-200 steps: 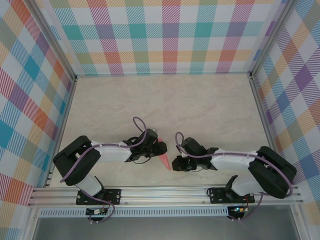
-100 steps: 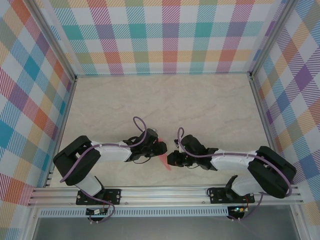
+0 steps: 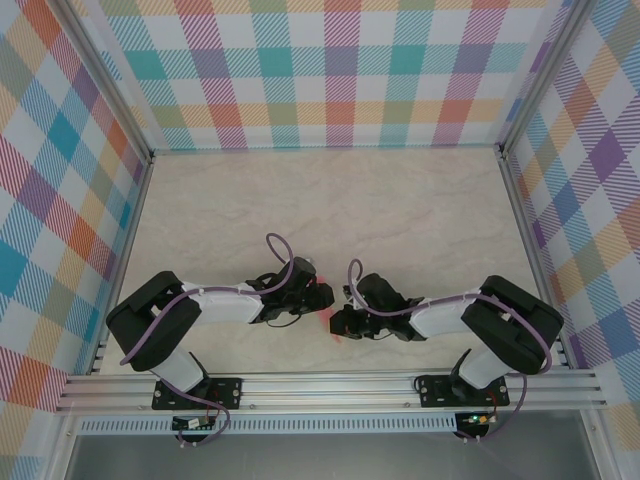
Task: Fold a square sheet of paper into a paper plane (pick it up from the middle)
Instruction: Fold the wing for the fifth time at the center of the table.
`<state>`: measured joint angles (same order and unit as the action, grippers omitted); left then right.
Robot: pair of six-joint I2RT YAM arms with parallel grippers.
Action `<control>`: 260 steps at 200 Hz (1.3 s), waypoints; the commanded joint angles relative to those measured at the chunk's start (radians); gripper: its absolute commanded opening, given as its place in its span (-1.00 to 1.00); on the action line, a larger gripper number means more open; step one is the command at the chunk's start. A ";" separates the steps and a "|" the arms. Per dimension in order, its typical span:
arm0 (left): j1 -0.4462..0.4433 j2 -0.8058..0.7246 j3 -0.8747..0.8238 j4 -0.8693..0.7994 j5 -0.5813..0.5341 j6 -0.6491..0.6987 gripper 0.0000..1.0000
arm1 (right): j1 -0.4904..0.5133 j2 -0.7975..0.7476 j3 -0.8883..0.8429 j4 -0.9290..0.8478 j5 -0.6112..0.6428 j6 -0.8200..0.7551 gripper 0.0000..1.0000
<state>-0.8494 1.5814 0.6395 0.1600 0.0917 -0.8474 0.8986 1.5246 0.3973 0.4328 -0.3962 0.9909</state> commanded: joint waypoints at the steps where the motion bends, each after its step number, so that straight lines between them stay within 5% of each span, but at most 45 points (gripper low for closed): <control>1: 0.000 0.002 -0.001 -0.085 -0.035 0.011 -0.14 | 0.003 0.004 -0.040 0.028 -0.038 0.014 -0.77; 143: 0.000 0.005 0.003 -0.099 -0.043 -0.001 -0.14 | 0.016 -0.053 -0.068 -0.261 -0.119 -0.180 -0.75; 198: 0.000 0.002 0.001 -0.099 -0.037 0.001 -0.14 | 0.016 -0.229 -0.006 -0.398 0.039 -0.182 -0.74; 260: 0.000 0.004 0.010 -0.100 -0.031 0.001 -0.14 | 0.014 -0.195 0.060 -0.207 0.083 -0.086 -0.72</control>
<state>-0.8494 1.5806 0.6415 0.1551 0.0917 -0.8478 0.9100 1.2808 0.4328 0.1326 -0.3397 0.8524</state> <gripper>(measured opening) 0.430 0.137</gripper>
